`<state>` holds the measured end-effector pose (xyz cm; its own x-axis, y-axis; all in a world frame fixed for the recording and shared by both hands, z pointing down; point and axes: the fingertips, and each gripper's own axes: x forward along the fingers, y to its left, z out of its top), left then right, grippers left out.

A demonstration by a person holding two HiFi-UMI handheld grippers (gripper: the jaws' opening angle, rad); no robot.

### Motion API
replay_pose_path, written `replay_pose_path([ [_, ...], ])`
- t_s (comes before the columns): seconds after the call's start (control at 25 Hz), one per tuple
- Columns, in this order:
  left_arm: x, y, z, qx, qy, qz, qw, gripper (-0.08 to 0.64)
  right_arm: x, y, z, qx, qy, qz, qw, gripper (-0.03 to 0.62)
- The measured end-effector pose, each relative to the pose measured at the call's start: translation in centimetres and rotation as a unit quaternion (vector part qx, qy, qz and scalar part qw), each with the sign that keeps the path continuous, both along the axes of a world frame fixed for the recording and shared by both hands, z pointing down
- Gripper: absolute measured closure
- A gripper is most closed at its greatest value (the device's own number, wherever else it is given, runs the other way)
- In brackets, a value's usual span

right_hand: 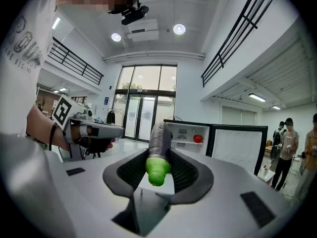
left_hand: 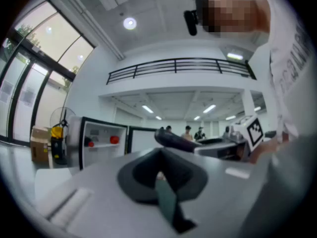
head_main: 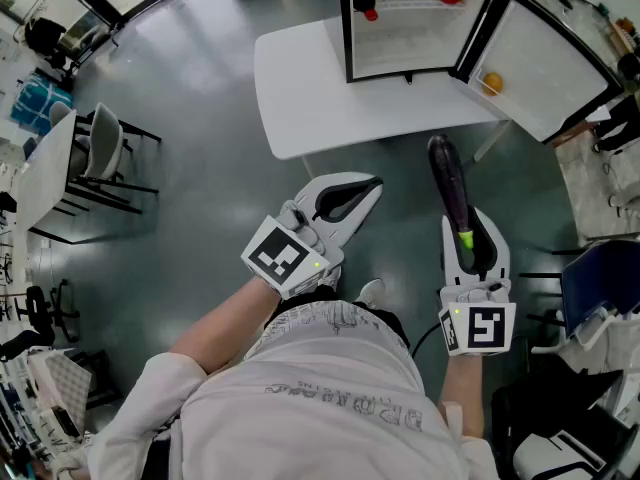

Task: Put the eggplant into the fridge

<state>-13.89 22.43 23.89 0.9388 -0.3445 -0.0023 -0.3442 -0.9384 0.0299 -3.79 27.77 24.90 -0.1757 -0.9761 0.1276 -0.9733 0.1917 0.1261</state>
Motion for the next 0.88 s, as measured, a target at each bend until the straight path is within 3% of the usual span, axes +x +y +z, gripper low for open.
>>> replay_pose_path([
  [0.88,1.3,1.1,1.4,-0.014,-0.010,-0.010,0.9998,0.552,2.2,1.6,0.9,0.005,-0.036,0.012,0.999,0.462],
])
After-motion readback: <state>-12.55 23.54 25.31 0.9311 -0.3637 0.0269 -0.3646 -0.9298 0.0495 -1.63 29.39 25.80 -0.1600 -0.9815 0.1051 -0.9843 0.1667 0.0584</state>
